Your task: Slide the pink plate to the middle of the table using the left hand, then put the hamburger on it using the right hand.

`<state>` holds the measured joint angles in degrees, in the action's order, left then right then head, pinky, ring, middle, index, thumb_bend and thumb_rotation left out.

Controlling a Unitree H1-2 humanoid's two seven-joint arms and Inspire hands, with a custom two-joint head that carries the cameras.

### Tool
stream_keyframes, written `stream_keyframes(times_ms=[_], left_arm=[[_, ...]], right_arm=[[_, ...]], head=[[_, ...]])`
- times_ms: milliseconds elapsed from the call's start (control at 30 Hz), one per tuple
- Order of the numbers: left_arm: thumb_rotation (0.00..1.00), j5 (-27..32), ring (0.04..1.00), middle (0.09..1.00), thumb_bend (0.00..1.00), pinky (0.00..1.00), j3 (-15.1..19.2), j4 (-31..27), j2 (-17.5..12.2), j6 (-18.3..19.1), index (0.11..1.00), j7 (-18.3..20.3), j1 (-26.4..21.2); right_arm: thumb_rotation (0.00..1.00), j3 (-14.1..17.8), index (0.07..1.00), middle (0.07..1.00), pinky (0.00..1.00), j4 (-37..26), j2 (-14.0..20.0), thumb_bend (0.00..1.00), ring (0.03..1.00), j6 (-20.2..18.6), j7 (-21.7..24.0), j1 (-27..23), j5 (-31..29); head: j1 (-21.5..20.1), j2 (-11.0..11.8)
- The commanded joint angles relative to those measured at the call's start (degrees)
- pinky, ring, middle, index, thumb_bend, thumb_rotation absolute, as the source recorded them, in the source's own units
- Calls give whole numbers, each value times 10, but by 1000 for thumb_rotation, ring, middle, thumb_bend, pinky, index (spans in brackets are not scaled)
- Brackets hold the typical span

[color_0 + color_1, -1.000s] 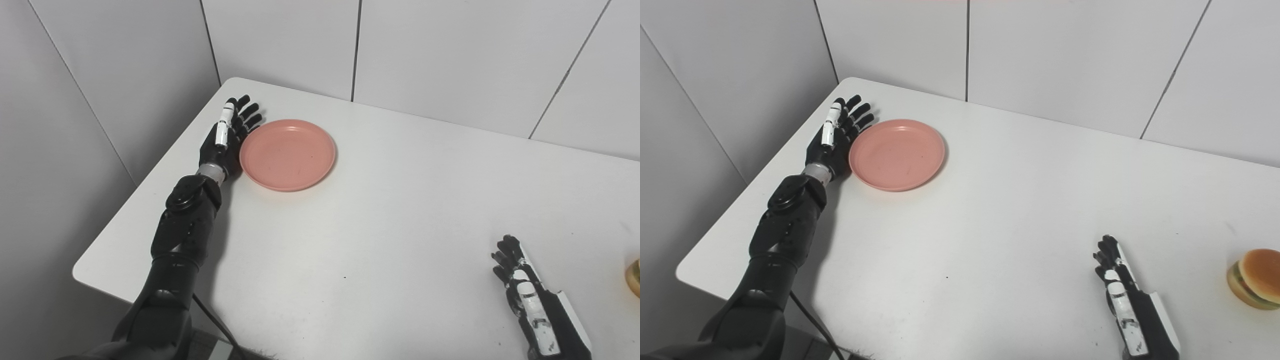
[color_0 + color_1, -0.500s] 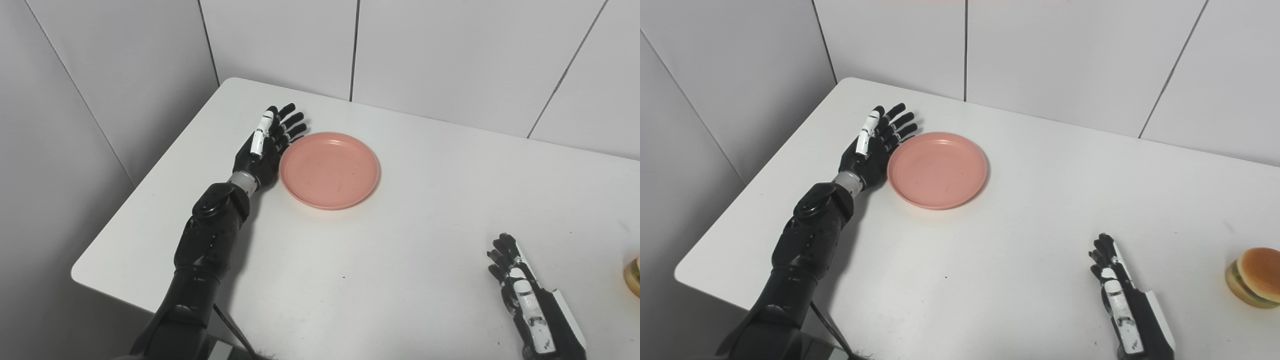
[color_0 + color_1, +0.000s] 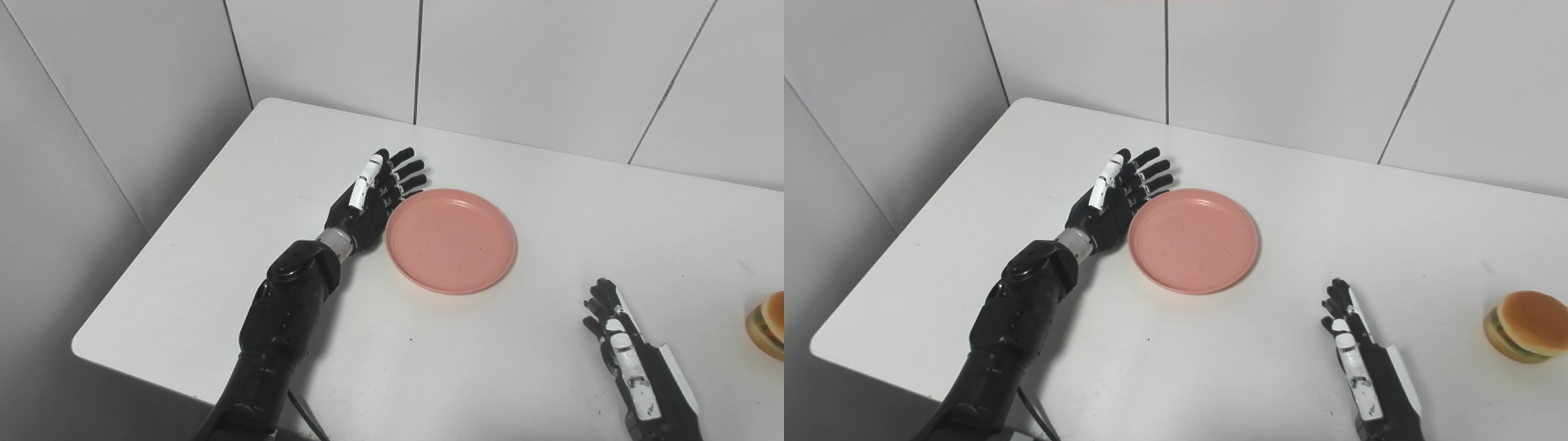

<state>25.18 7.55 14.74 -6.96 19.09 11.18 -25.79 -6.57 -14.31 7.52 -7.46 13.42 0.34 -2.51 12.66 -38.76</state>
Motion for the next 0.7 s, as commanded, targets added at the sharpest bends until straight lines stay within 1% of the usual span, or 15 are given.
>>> stream_keyframes(times_ms=[0,100,200,400,467,533,667], left_arm=[[1000,-11,899,906,338,896,-14,10,9,42,900,-4,20],[1000,-12,898,908,341,891,-29,1,20,47,909,-5,17],[1000,-13,903,910,343,898,-35,-7,34,56,905,-12,14],[1000,-20,896,901,350,892,-47,-13,62,64,894,-25,11],[1000,-21,896,903,358,891,-52,-12,72,64,895,-26,12],[1000,-23,893,900,356,889,-56,-13,77,62,892,-25,15],[1000,-28,895,903,349,890,-64,-15,77,55,894,-17,21]], right_arm=[[1000,0,1000,1000,1000,-17,-2,157,1000,18,1,-7,-7],[1000,-1,1000,1000,1000,-19,-5,151,1000,20,1,-6,-12],[1000,-3,1000,1000,1000,-26,-7,169,1000,15,-2,-6,-8],[1000,-6,1000,1000,1000,-36,-11,129,1000,10,-9,-4,3],[1000,-6,1000,1000,1000,-36,-14,136,1000,10,-11,-4,5],[1000,-7,1000,1000,1000,-37,-16,137,1000,9,-14,-4,9],[1000,-8,1000,1000,1000,-38,-18,130,1000,12,-16,-2,16]], head=[[-4,-1],[-13,-6],[-23,-11],[-36,-19],[-42,-19],[-48,-19],[-59,-22]])
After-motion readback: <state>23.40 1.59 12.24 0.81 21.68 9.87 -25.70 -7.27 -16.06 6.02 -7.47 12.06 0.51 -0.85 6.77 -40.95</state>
